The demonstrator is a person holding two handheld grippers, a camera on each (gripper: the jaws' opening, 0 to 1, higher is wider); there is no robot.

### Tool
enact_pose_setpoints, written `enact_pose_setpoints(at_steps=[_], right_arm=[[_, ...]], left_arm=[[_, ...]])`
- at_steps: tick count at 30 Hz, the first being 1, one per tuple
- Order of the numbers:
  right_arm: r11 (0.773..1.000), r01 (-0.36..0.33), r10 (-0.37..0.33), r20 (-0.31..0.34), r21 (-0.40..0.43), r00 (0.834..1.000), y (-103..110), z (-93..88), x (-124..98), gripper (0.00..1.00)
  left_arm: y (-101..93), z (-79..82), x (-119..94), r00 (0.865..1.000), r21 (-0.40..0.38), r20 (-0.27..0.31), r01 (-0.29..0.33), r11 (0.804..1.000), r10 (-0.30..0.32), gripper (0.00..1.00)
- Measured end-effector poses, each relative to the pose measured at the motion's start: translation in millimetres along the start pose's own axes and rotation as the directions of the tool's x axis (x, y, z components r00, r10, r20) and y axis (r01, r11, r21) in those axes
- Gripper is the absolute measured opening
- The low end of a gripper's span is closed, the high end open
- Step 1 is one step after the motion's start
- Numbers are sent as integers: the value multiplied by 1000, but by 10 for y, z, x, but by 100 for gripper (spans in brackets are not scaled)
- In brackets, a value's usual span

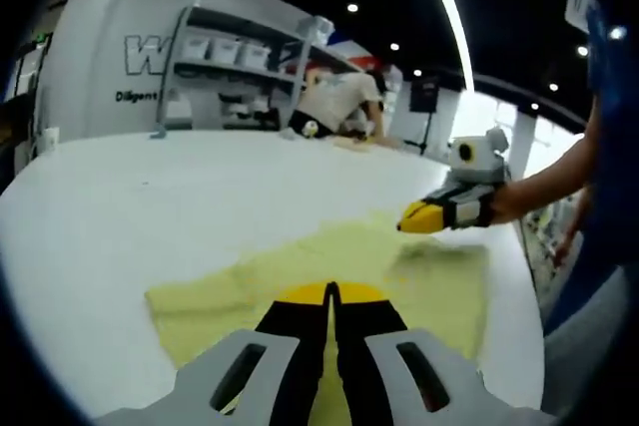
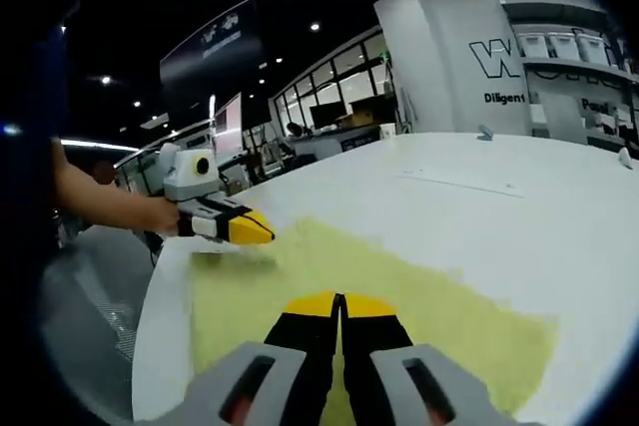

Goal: Fold the garment on the visible template until the final outline fits inside the template.

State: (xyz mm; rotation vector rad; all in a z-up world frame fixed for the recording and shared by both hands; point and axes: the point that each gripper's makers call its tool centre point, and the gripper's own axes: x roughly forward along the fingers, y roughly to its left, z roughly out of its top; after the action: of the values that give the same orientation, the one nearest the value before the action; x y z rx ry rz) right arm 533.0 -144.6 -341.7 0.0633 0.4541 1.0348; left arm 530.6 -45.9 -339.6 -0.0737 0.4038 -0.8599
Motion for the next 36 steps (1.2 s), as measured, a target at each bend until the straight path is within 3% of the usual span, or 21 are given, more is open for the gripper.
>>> enact_pose_setpoints(at_steps=[3, 4, 6, 12, 18, 19, 20, 22, 24, 28, 36], right_arm=[[999, -40, 40, -25, -11, 999, 160, -69, 47, 0], [998, -63, 61, -46, -28, 997, 258, -121, 74, 0], [997, -75, 72, -59, -35, 996, 327, -161, 102, 0], [995, -85, 79, -104, -55, 991, 404, -302, 200, 0], [989, -97, 72, -207, -114, 976, 382, -569, 221, 0], [987, -104, 81, -179, -120, 980, 396, -515, 223, 0], [986, -105, 81, -182, -126, 980, 398, -511, 217, 1], [976, -114, 78, -191, -187, 978, 408, -507, 185, 6], [973, -114, 74, -196, -202, 978, 410, -501, 161, 12], [962, -118, 66, -211, -246, 975, 356, -506, 88, 27], [966, -102, 53, -203, -238, 978, 126, -548, -122, 56]], left_arm=[[-144, -15, 52, 1000, 6, -3, 31, 999, -31, 3], [-314, 36, 91, 998, 6, -4, 55, 998, -55, 3], [-264, -60, 123, 998, 10, -4, 68, 998, -68, 3], [-465, -202, 278, 988, 61, -71, 138, 989, -134, 3], [-430, -594, 406, 965, 206, -238, 164, 965, -113, 4], [-498, -509, 411, 971, 197, -199, 172, 965, -133, 4], [-563, -457, 426, 969, 183, -206, 172, 968, -133, 5], [-468, -489, 407, 970, 232, -204, 179, 956, -132, 9], [-542, -415, 380, 970, 230, -206, 178, 957, -131, 16], [-474, -439, 332, 967, 238, -215, 189, 953, -138, 31], [-414, -449, 205, 959, 243, -232, 220, 945, -163, 55]])
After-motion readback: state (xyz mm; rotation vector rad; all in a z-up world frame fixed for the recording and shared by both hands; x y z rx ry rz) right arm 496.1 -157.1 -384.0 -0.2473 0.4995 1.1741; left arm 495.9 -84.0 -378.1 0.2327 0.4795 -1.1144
